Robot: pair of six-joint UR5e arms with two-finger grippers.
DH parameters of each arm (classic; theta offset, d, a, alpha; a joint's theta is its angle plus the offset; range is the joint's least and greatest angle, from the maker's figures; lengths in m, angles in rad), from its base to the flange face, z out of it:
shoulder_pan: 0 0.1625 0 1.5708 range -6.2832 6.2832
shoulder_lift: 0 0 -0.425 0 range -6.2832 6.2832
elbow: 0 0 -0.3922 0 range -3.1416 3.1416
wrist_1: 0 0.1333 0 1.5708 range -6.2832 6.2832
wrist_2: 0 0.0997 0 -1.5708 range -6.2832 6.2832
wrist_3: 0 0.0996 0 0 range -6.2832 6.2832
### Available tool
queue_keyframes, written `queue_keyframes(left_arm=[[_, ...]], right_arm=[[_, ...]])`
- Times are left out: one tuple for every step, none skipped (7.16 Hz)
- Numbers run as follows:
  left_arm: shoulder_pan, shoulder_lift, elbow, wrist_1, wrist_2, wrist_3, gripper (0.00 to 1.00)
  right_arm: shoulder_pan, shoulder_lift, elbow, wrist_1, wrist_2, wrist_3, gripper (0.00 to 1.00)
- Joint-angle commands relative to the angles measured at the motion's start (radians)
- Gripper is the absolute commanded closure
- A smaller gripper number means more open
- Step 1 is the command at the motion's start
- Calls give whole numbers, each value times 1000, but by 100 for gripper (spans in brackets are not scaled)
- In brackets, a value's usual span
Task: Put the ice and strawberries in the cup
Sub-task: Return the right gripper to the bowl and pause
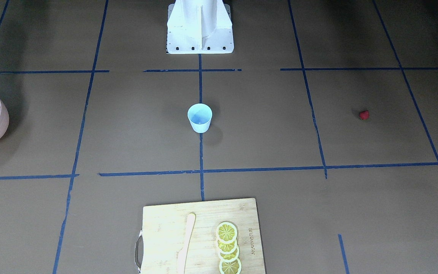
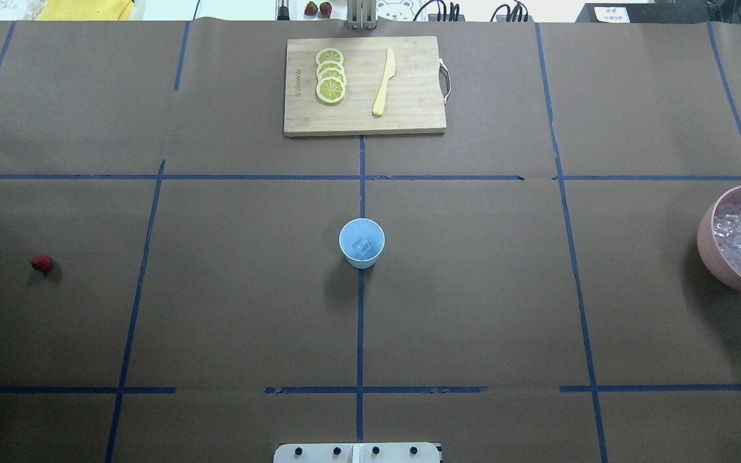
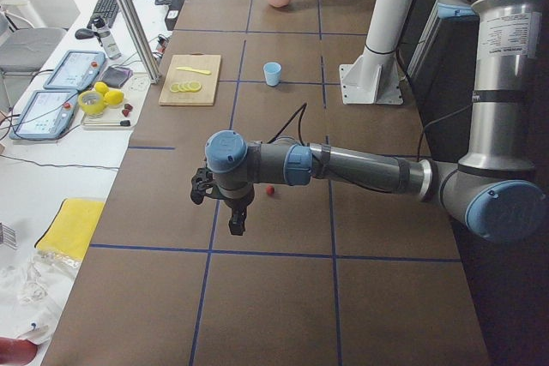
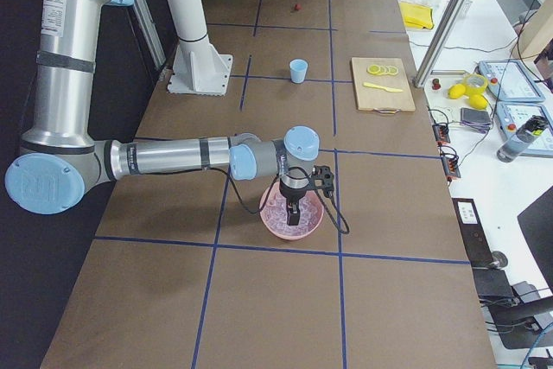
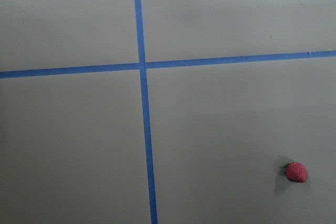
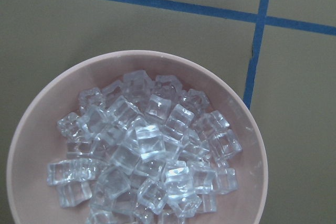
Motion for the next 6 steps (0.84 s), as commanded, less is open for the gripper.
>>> queue_keyframes(left_arm=[[0, 0, 0, 0, 0, 1, 0], [0, 0, 0, 0, 0, 1, 0], [0, 0, 0, 0, 0, 1, 0], [-2, 0, 0, 0, 0, 1, 0], [0, 0, 0, 0, 0, 1, 0], [0, 0, 0, 0, 0, 1, 0]], right_arm=[[-30, -4, -30, 37, 0, 2, 2], [-51, -2, -28, 42, -1, 20, 6], [-71, -2, -36, 65, -2, 34, 7], [-78, -1, -47, 68, -4, 34, 10], [-81, 4, -53, 66, -5, 34, 12], [-82, 7, -64, 68, -7, 33, 13]])
